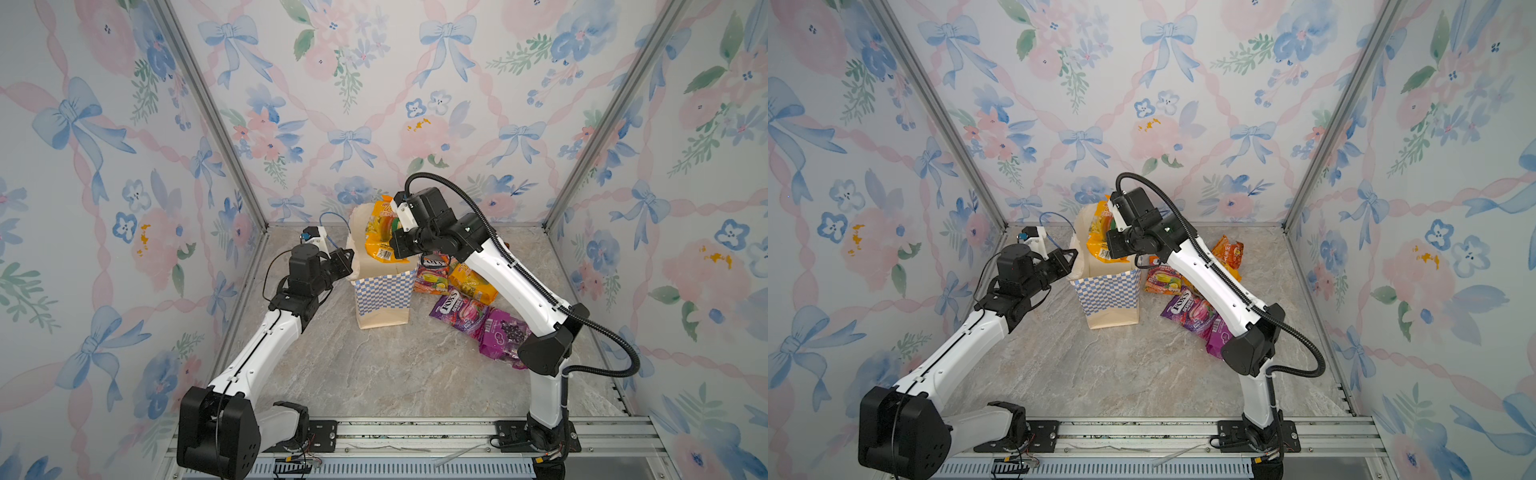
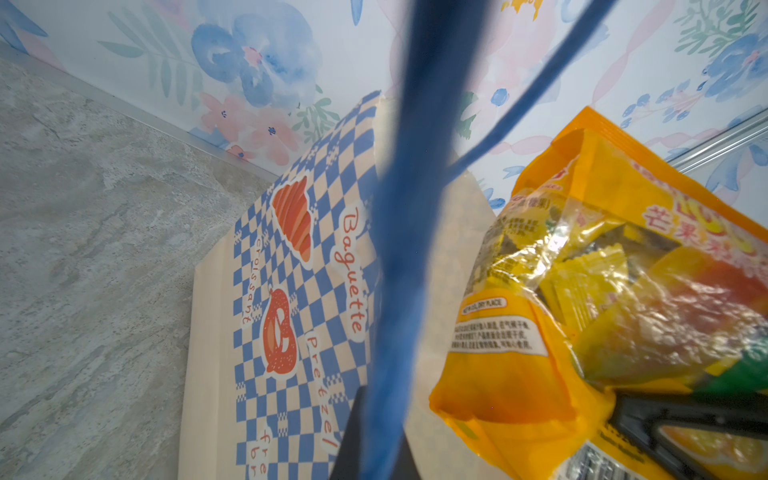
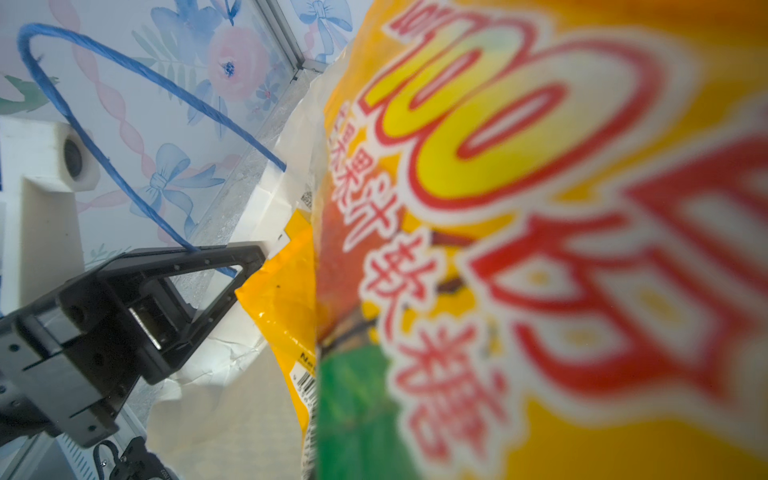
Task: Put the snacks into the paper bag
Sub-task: 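Lower the yellow gummy bag into the paper bag and open the right gripper, then move the right gripper back toward the purple grape snack bag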
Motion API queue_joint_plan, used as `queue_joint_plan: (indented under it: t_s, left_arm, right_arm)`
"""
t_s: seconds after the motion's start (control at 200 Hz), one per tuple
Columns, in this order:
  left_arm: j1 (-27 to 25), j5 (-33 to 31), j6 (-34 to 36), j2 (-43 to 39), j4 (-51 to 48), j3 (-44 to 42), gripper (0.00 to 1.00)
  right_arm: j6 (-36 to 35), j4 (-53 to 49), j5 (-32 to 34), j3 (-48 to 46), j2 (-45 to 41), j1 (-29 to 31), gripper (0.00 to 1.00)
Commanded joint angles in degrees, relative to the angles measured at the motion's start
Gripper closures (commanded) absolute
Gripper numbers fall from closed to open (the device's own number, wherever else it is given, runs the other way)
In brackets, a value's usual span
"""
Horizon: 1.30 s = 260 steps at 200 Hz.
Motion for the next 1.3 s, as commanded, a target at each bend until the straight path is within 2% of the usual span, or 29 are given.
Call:
queue_joint_plan:
  t_s: [0.0, 0.485, 0.6, 0.655, 0.74, 1.015, 1.295]
  left_arm:
    - [0.33, 1.04, -0.90, 0.35, 2.53, -0.77, 1.00]
    - [0.23, 1.93, -1.81, 0.40, 3.78, -1.26, 1.00]
    - [0.23, 2.02, -1.87, 0.41, 4.08, -1.43, 1.00]
    - [0.25, 2.11, -1.87, 0.52, 4.11, -1.51, 1.00]
    - [0.23, 2.19, -1.96, 0.61, 4.29, -1.61, 1.00]
    - [0.35, 2.55, -2.15, 0.97, 4.77, -1.78, 1.00]
    - [0.32, 2.60, -2.22, 0.97, 5.01, -1.78, 1.00]
  right_arm:
    - [-1.50, 1.10, 1.24, 1.65, -1.23, 0.99, 1.00]
    - [-0.28, -0.86, -1.93, 2.90, 0.76, 1.17, 1.00]
    - [-0.24, -1.39, -2.08, 3.87, 1.62, 1.17, 0.84]
    - [-0.21, -1.63, -2.26, 4.35, 1.97, 1.17, 0.72]
    - [-0.18, -1.94, -2.66, 4.94, 2.37, 1.18, 0.65]
    - [-0.97, -2.08, -3.49, 5.34, 2.24, 1.18, 0.55]
    - [-8.17, -3.43, -5.21, 3.15, -2.92, 0.99, 0.28]
